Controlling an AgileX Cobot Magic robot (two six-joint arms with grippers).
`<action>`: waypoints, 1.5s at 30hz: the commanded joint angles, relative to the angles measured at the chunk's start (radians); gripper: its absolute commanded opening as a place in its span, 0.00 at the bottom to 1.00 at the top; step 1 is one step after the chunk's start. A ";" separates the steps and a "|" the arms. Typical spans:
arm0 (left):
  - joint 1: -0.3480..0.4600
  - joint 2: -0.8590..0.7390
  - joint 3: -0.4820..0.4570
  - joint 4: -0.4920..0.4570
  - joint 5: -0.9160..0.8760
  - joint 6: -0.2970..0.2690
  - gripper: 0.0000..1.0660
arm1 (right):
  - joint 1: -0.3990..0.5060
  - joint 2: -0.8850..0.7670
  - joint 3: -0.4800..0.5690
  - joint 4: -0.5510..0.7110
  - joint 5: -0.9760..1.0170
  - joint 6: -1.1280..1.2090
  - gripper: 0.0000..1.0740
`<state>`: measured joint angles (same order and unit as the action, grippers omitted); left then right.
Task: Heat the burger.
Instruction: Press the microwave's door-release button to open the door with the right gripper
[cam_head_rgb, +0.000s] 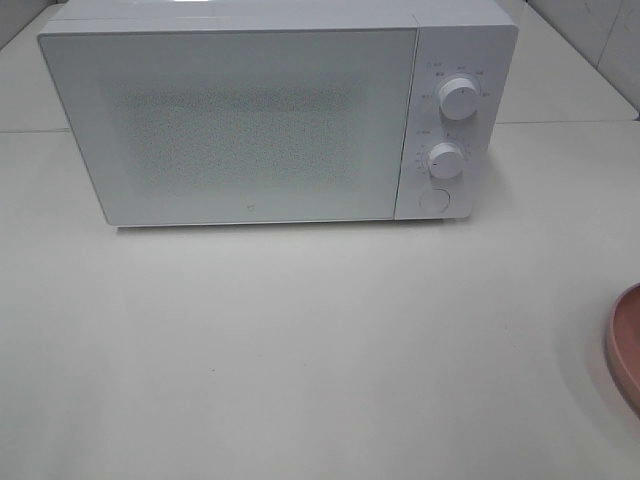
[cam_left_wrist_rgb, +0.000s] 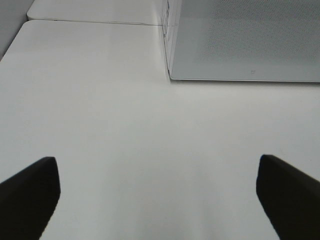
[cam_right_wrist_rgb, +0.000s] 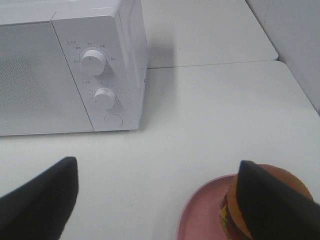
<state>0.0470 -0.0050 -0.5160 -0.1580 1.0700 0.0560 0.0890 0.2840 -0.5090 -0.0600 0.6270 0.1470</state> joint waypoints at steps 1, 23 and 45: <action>-0.008 -0.015 0.001 -0.007 0.000 -0.001 0.94 | -0.005 0.056 0.004 -0.038 -0.091 -0.001 0.71; -0.008 -0.015 0.001 -0.007 0.000 -0.001 0.94 | -0.005 0.338 0.128 -0.078 -0.596 -0.001 0.71; -0.008 -0.015 0.001 -0.007 0.000 -0.001 0.94 | -0.005 0.740 0.245 -0.069 -1.119 -0.080 0.71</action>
<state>0.0470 -0.0050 -0.5160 -0.1580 1.0700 0.0560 0.0890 1.0220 -0.2650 -0.1300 -0.4630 0.0820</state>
